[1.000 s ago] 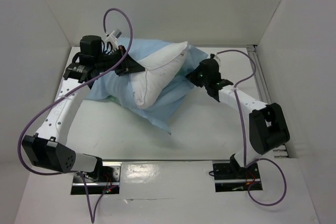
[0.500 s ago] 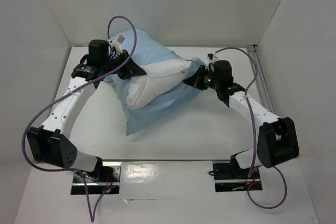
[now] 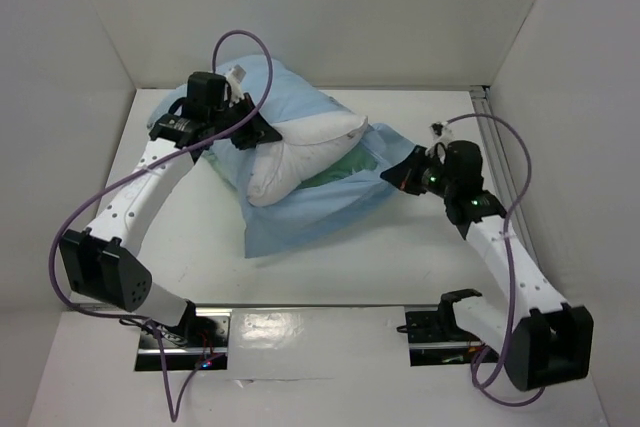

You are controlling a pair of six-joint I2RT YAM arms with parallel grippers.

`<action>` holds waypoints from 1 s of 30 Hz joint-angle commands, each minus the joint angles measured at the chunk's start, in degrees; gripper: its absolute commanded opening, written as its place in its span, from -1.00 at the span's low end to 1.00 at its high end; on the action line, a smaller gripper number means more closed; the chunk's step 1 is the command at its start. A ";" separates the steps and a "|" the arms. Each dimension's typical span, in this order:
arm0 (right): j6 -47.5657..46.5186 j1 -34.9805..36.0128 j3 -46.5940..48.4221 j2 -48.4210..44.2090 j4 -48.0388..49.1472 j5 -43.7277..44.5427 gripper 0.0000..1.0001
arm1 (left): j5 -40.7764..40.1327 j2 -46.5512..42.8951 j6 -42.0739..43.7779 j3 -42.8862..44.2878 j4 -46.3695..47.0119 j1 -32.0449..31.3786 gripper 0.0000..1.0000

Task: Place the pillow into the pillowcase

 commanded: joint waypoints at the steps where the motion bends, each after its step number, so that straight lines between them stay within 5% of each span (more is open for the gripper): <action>1: 5.25 -4.38 0.06 -7.48 8.10 3.85 -1.00 | -12.44 2.78 5.47 3.40 -1.99 0.76 -1.00; 8: 9.32 -5.81 5.41 -8.31 18.22 6.67 -1.00 | -11.23 6.30 15.94 7.17 -7.71 -8.36 -1.00; 13: 6.25 -5.81 8.50 -1.96 15.41 2.81 -1.00 | -7.62 9.20 20.24 17.72 -12.02 -12.68 1.00; 17: 4.66 -5.28 9.11 -0.46 13.75 2.29 -1.00 | -5.78 7.71 22.54 24.23 -10.36 -16.98 1.00; 21: 4.13 -4.75 8.59 -0.46 13.74 2.28 -1.00 | -1.39 8.49 23.26 26.16 -4.65 -20.14 0.53; 30: 4.13 -4.75 7.44 -2.66 11.19 4.74 -1.00 | 12.06 22.11 15.70 25.56 10.81 -23.76 0.61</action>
